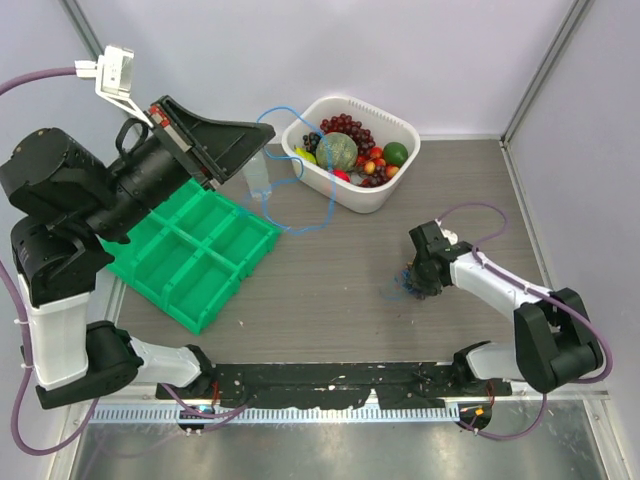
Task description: Untangle the cables
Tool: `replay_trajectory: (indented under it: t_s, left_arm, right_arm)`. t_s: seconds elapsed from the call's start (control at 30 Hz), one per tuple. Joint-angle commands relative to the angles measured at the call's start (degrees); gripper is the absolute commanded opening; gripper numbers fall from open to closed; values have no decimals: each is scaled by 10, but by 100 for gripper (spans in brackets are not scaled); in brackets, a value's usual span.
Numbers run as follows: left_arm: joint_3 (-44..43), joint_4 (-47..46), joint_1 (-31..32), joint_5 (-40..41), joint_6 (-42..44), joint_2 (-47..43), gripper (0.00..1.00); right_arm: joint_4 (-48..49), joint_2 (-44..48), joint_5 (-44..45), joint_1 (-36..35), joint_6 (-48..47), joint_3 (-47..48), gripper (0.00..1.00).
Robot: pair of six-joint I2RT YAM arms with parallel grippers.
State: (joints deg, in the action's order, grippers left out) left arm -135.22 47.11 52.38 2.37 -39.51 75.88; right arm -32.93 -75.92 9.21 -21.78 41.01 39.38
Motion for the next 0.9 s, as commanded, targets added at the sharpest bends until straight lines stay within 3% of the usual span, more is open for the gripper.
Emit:
replay_trajectory:
  t_s: [0.0, 0.23, 0.43, 0.57, 0.73, 0.87]
  left_arm:
    - [-1, -27, -2, 25, 23, 16, 0]
    - [47, 65, -3, 131, 17, 15, 0]
    - [204, 104, -23, 224, -47, -31, 0]
    - [293, 142, -94, 215, -79, -27, 0]
    - [376, 193, -227, 193, -108, 0, 0]
    - [428, 136, -283, 196, -86, -4, 0]
  right_arm:
    - [-15, 22, 3, 9, -26, 26, 38]
    - [-39, 83, -24, 8, -67, 44, 47]
    - [-33, 109, -83, 9, -95, 39, 43]
    - [-45, 118, -110, 9, -108, 51, 43]
    - [-49, 120, -117, 8, -117, 54, 43]
    - [-45, 110, -122, 9, -117, 47, 43]
